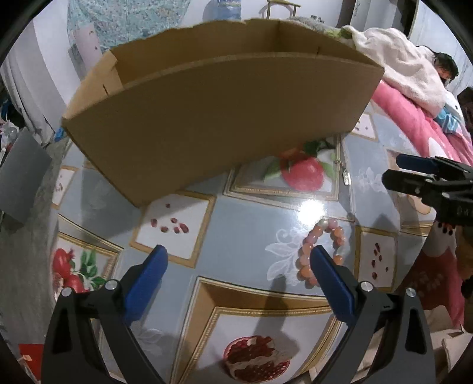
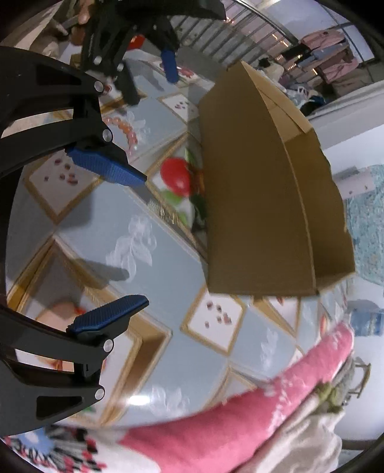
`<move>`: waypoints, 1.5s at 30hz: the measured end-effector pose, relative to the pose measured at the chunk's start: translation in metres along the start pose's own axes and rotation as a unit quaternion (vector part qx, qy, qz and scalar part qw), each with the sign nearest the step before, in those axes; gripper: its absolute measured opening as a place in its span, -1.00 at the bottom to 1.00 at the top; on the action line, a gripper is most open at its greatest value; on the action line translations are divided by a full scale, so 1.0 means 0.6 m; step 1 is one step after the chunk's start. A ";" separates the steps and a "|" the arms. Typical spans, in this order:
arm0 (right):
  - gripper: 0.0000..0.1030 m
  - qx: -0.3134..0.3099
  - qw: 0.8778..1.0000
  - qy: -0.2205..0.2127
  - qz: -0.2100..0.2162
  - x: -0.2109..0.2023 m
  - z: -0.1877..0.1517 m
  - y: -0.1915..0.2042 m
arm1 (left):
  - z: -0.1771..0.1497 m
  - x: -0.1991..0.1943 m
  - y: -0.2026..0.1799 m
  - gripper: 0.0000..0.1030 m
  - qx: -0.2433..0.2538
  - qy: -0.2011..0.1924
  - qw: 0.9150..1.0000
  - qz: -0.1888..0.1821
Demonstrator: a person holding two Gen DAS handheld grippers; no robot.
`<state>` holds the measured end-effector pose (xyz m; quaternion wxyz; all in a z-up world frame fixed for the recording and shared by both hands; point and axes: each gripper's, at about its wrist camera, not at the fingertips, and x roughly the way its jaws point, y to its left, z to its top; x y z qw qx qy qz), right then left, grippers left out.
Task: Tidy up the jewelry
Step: 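Withdraw both grippers from the box back over the table, then close the right gripper on another gold charm while the left gripper approaches the pink bead bracelet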
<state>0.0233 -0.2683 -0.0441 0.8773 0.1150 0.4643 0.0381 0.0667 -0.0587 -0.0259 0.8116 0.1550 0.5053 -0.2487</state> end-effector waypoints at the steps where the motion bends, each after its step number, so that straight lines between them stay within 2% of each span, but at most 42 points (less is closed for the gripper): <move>1: 0.40 -0.005 1.000 0.001 0.000 0.002 0.003 0.007 | -0.001 0.004 -0.001 0.84 0.002 0.003 1.000 0.009; 4: 0.37 -0.015 1.000 0.002 0.007 0.011 0.004 0.016 | -0.002 0.010 0.002 0.84 -0.005 0.011 1.000 0.015; 9: 0.01 -0.018 1.000 0.016 0.014 0.029 0.006 0.025 | -0.005 0.023 0.010 0.84 -0.015 0.022 0.999 0.025; 13: -0.09 -0.034 0.999 0.019 0.004 0.038 0.005 0.039 | 0.000 0.035 0.014 0.84 -0.016 0.027 0.999 0.033; 16: -0.23 -0.034 0.999 0.021 0.004 0.042 0.006 0.041 | 0.009 0.044 0.014 0.84 -0.023 0.029 0.999 0.028; 25: -0.37 -0.050 0.998 0.016 -0.017 0.052 0.019 0.057 | 0.006 0.048 0.038 0.88 -0.030 0.029 0.999 0.020; 36: -0.65 -0.057 0.998 0.010 -0.039 0.058 0.023 0.062 | 0.014 0.056 0.046 0.89 -0.029 0.026 0.999 0.020; 41: -0.84 -0.051 0.998 0.009 -0.036 0.057 0.024 0.049 | 0.014 0.056 0.046 0.89 -0.029 0.023 0.999 0.020; 45: -0.89 -0.045 0.999 0.010 -0.027 0.056 0.023 0.034 | 0.013 0.055 0.045 0.89 -0.029 0.023 0.999 0.020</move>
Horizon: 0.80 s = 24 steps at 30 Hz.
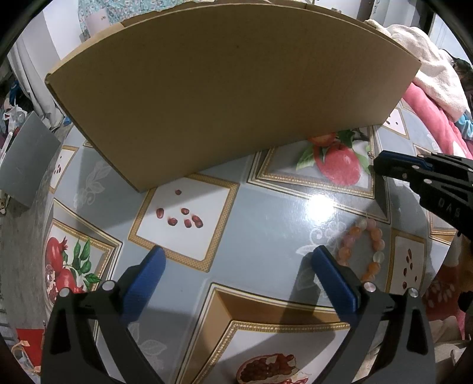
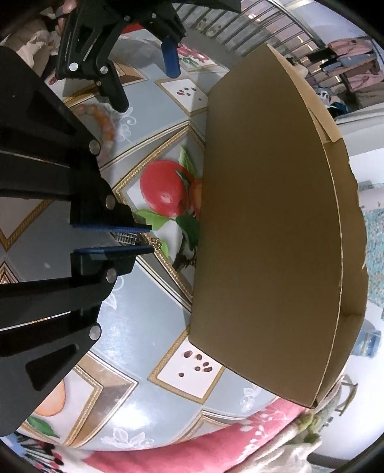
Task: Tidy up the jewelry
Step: 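Close the right gripper on another gold charm while the left gripper approaches the pink bead bracelet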
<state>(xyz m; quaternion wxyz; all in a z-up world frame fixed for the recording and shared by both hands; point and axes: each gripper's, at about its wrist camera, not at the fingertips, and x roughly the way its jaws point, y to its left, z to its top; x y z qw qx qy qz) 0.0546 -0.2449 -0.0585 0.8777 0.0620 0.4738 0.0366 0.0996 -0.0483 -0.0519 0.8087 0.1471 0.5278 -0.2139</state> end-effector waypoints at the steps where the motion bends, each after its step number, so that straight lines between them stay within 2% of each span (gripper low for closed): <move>1: -0.89 -0.001 1.000 0.000 0.000 0.000 0.002 -0.005 | 0.000 0.000 0.000 0.89 0.000 0.000 1.000 0.000; 9: -0.94 0.018 1.000 0.002 0.017 -0.012 -0.003 -0.046 | 0.000 -0.001 -0.001 0.89 0.000 0.000 1.000 0.000; 11: -0.95 0.029 0.999 0.003 0.028 -0.010 -0.008 -0.078 | -0.002 -0.001 -0.007 0.90 0.001 -0.001 1.000 0.001; 18: -0.98 0.068 0.995 -0.001 0.067 -0.018 -0.021 -0.123 | 0.005 0.003 -0.008 0.91 0.003 -0.005 1.000 0.002; 24: -0.98 0.072 0.994 -0.013 0.086 -0.046 -0.037 -0.148 | 0.003 0.006 -0.009 0.91 0.004 -0.012 1.000 0.001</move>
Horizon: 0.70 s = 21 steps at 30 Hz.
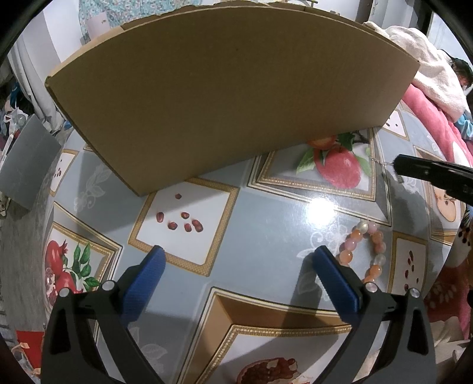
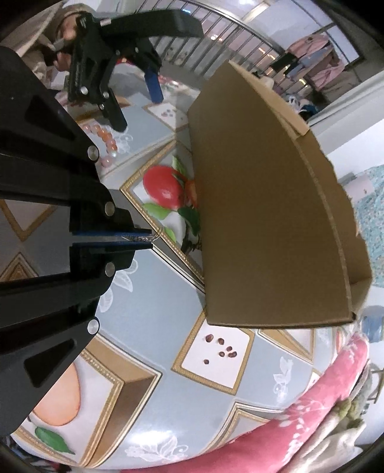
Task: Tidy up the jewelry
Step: 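Close the right gripper on another gold charm while the left gripper approaches the pink bead bracelet, then close the left gripper on the pink bead bracelet while the right gripper holds the gold charm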
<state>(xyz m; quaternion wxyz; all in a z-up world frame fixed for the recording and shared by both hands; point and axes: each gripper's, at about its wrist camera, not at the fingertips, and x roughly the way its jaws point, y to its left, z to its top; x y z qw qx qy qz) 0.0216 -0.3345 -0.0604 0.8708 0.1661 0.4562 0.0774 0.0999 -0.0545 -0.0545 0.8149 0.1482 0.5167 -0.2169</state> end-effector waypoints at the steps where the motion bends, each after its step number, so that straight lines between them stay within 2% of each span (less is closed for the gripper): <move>1: -0.98 -0.002 1.000 -0.003 0.000 -0.007 -0.005 -0.003 | -0.001 0.000 0.001 0.91 0.001 -0.001 1.000 0.000; 4: -0.98 0.003 1.000 -0.009 0.005 -0.020 -0.021 0.000 | -0.007 -0.002 0.002 0.91 0.006 -0.010 1.000 -0.004; 5: -0.98 0.005 1.000 -0.010 0.007 -0.001 -0.013 0.015 | -0.009 -0.002 0.003 0.90 0.007 -0.015 1.000 -0.005; 7: -0.98 0.011 1.000 -0.010 0.008 -0.001 -0.018 0.004 | -0.012 -0.003 0.012 0.84 0.004 -0.025 1.000 -0.008; 8: -0.98 0.014 1.000 -0.010 0.009 0.003 -0.020 0.009 | -0.013 -0.006 0.015 0.74 0.002 -0.031 0.999 -0.011; 12: -0.98 0.021 1.000 -0.006 0.010 0.006 -0.015 0.015 | -0.015 -0.033 0.023 0.56 0.000 -0.068 0.997 -0.045; 15: -0.98 0.026 1.000 -0.004 0.011 0.011 -0.015 0.011 | -0.013 -0.049 0.007 0.36 0.024 -0.086 0.994 -0.069; 19: -0.98 0.026 1.000 -0.001 0.015 0.015 -0.013 0.015 | -0.012 -0.057 -0.023 -0.03 0.060 -0.096 0.990 -0.090; 21: -0.98 0.024 1.000 0.000 0.016 0.018 -0.014 0.016 | -0.013 -0.058 -0.036 -0.14 0.077 -0.097 0.987 -0.104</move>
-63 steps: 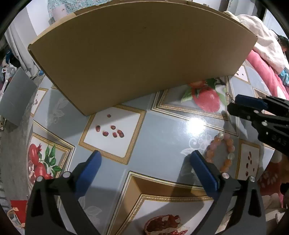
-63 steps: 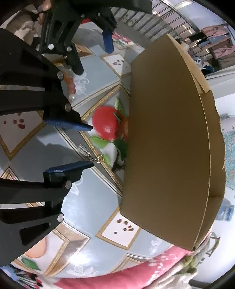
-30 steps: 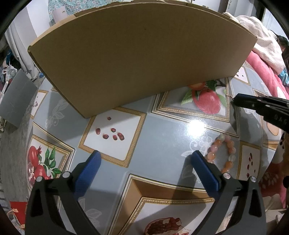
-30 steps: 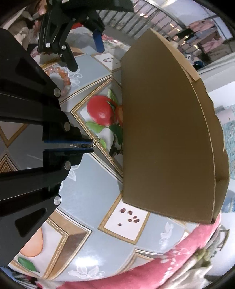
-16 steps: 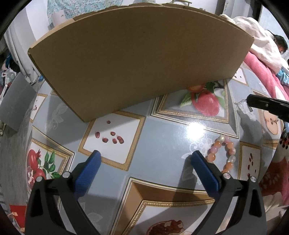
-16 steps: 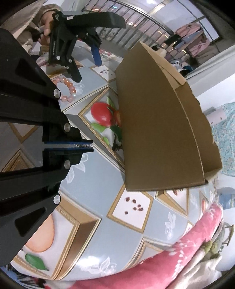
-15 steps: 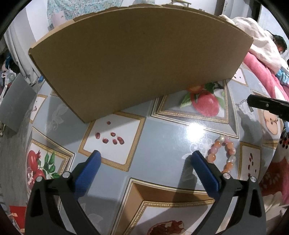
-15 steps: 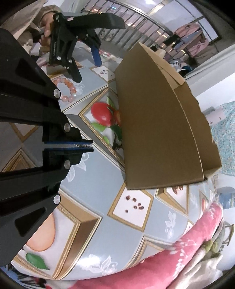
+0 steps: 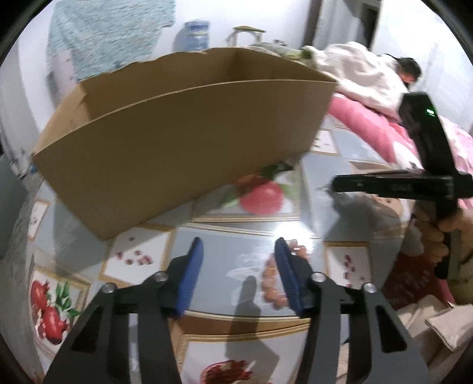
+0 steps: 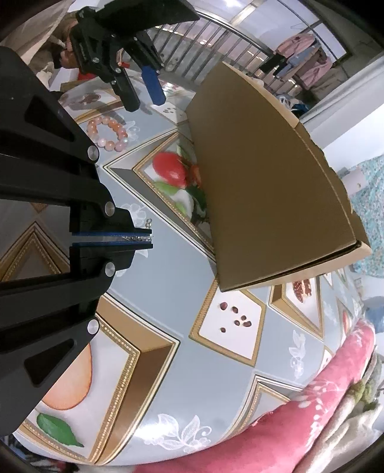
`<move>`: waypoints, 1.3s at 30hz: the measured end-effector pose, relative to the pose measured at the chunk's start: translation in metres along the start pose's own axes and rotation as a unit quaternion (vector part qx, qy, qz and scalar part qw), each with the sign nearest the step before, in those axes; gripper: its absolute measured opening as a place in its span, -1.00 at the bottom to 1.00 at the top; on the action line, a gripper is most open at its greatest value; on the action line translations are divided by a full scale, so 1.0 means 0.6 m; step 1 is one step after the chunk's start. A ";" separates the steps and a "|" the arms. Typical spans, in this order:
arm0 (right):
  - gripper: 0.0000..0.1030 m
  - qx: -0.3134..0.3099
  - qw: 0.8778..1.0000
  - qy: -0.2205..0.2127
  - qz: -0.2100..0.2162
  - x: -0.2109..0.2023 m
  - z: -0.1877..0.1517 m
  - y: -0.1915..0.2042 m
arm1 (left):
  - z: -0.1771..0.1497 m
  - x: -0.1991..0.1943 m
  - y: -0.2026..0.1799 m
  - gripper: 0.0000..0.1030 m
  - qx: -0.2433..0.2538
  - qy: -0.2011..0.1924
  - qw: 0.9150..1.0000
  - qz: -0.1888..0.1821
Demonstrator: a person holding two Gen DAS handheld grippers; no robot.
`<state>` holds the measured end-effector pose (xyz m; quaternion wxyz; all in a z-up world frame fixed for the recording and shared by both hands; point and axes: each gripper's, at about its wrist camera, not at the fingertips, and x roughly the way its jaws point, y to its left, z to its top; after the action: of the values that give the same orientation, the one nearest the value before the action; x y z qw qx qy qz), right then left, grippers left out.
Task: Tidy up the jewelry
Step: 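Close the left gripper on the pink bead bracelet while the right gripper holds the gold charm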
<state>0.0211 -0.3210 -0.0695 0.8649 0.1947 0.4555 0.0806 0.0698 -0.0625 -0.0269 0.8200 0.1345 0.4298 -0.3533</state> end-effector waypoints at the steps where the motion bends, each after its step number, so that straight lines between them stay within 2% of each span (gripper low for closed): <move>1: -0.98 0.000 1.000 0.000 0.001 -0.001 0.000 -0.001 | 0.001 0.001 -0.007 -0.20 0.006 0.003 1.000 -0.004; 5: -0.98 0.002 1.000 -0.002 0.009 -0.004 0.002 -0.006 | 0.001 0.021 -0.029 -0.32 0.026 0.027 0.999 -0.011; 13: -0.98 0.004 1.000 -0.002 0.015 -0.008 0.003 -0.016 | -0.008 0.043 -0.046 -0.48 0.052 0.068 0.996 0.016; 25: -0.98 -0.001 1.000 -0.001 0.008 -0.011 0.005 -0.015 | -0.006 0.047 -0.055 -0.48 0.064 0.056 0.996 0.022; 27: -0.98 -0.001 1.000 -0.002 0.006 -0.011 0.005 -0.013 | -0.007 0.047 -0.055 -0.54 0.067 0.053 0.996 0.023; 30: -0.98 -0.001 1.000 -0.003 0.004 -0.012 0.004 -0.012 | -0.008 0.045 -0.056 -0.82 0.072 0.048 0.996 0.027; 39: -0.98 0.005 1.000 -0.010 0.002 -0.015 0.003 -0.008 | -0.007 0.045 -0.051 -0.82 0.058 0.041 0.997 0.029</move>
<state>0.0175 -0.3287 -0.0637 0.8681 0.2008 0.4471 0.0783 0.0564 -0.0947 -0.0485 0.8023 0.2086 0.4381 -0.3478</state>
